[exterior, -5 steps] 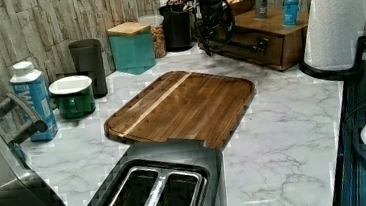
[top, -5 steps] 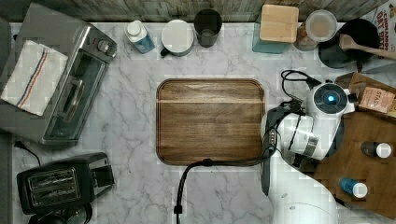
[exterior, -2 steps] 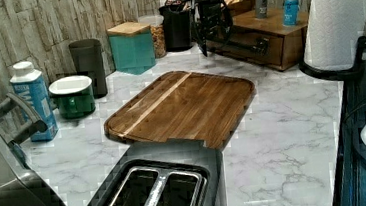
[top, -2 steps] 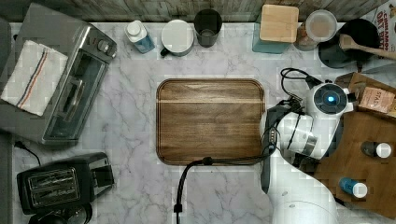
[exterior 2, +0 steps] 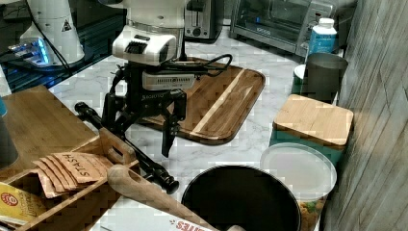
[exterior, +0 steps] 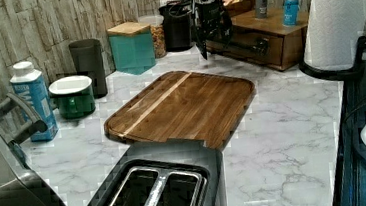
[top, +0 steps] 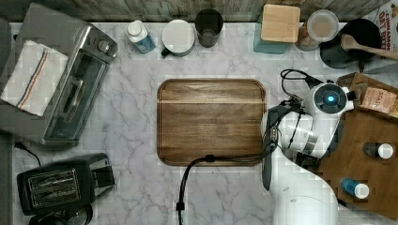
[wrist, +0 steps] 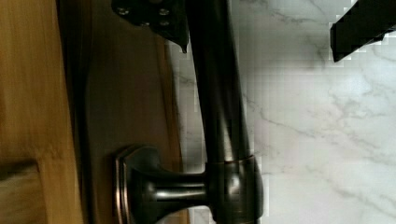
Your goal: Open the drawer.
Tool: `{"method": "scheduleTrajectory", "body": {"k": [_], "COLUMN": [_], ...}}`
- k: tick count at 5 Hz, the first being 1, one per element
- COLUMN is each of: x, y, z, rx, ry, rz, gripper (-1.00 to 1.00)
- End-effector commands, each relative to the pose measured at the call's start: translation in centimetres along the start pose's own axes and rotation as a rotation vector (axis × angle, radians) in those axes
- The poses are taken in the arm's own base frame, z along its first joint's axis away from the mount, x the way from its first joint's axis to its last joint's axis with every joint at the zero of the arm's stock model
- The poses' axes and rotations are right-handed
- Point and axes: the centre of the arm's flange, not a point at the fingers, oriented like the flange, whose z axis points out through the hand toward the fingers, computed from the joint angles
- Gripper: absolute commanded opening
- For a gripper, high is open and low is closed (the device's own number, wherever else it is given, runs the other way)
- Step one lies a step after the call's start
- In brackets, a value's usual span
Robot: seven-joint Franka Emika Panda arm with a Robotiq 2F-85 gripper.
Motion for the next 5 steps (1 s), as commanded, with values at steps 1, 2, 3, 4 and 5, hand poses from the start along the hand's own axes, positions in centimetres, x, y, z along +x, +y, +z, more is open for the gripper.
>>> {"method": "scheduleTrajectory", "body": {"k": [1, 2, 3, 4, 5], "x": [-0.6, -1.7, -2.6, -4.3, -6.3], "y": [-9.5, -14.2, -18.5, -22.2, -25.1], "z": [-4.9, -6.4, -8.0, -9.6, -10.2], "rx": [0.130, 0.193, 0.222, 0.245, 0.294], "ry": [-0.012, 0.018, 0.022, 0.035, 0.078], "rz": [-0.173, -0.169, -0.125, -0.103, -0.196], "gripper": [1.00, 1.00, 1.00, 1.00, 1.00]}}
